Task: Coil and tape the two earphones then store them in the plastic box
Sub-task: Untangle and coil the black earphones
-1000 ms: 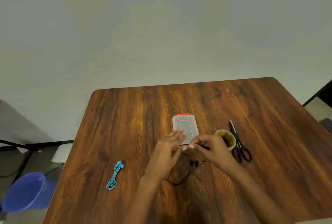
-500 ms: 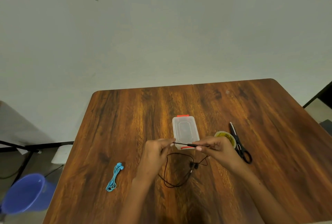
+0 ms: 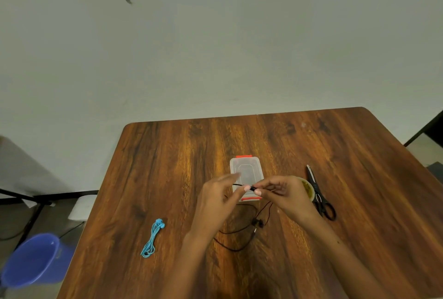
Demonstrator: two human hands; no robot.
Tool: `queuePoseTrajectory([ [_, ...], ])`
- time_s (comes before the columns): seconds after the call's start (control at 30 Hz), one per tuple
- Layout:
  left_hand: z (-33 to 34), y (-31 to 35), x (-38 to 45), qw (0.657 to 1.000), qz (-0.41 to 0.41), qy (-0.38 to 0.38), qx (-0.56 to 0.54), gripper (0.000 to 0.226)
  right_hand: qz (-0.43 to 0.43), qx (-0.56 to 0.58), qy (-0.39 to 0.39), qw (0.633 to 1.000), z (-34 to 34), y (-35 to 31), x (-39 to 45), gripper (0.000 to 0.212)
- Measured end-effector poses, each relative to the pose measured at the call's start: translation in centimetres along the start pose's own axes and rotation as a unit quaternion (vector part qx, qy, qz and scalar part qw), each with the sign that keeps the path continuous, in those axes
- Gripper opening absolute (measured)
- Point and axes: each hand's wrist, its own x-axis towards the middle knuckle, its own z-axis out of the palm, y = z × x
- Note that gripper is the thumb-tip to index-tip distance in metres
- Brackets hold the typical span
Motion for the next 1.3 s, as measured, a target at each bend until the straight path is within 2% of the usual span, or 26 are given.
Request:
queuePoseTrajectory([
  [0.07, 0.3, 0.5, 0.1, 0.999, -0.004, -0.042, -0.015, 0.030, -0.015, 0.004, -0.013, 1.000, 0.2, -0.4, -0.1, 0.012],
  [0.2, 0.2, 0.9, 0.2, 0.993, -0.058, -0.040, -0.096, 0.010, -0.007, 0.012, 0.007, 1.000, 0.1, -0.6, -0.2, 0.012],
  [0.43, -1.2, 1.3, 0.6, 0.991, -0.088, -0.072, -0.074, 0.014, -0.024, -0.041, -0.012, 0.999, -1.4, -1.0, -0.4, 0.009],
  [0.7, -3.2, 3.2, 1.5, 0.991, -0.079, -0.078, -0.069, 0.016, -0.080, -0.133, -0.018, 0.988, -2.6, -3.5, 0.4, 0.014],
  [0.87, -3.8, 3.7, 1.9, 0.991, -0.078, -0.076, -0.076, 0.012, -0.072, -0.096, -0.059, 0.991, -3.2, -4.7, 0.8, 0.010],
  [0.93, -3.8, 3.9, 2.0, 0.992, -0.073, -0.076, -0.070, 0.012, -0.082, -0.121, -0.076, 0.986, -3.4, -4.9, 0.8, 0.008],
  [1.03, -3.7, 4.0, 1.9, 0.994, -0.065, -0.074, -0.053, 0.012, -0.088, -0.142, -0.062, 0.984, -3.6, -4.9, 0.6, 0.009],
  [1.13, -3.6, 4.0, 1.9, 0.994, -0.061, -0.074, -0.060, 0.011, -0.082, -0.104, -0.087, 0.987, -3.5, -4.5, 0.4, 0.005],
  [1.23, -3.5, 4.0, 2.1, 0.994, -0.055, -0.073, -0.055, 0.010, -0.063, -0.085, -0.151, 0.983, -3.2, -3.8, 0.2, 0.016],
  [1.3, -3.6, 3.9, 2.1, 0.995, -0.056, -0.073, -0.046, 0.010, -0.053, -0.098, -0.158, 0.981, -3.3, -3.3, 0.2, 0.022],
])
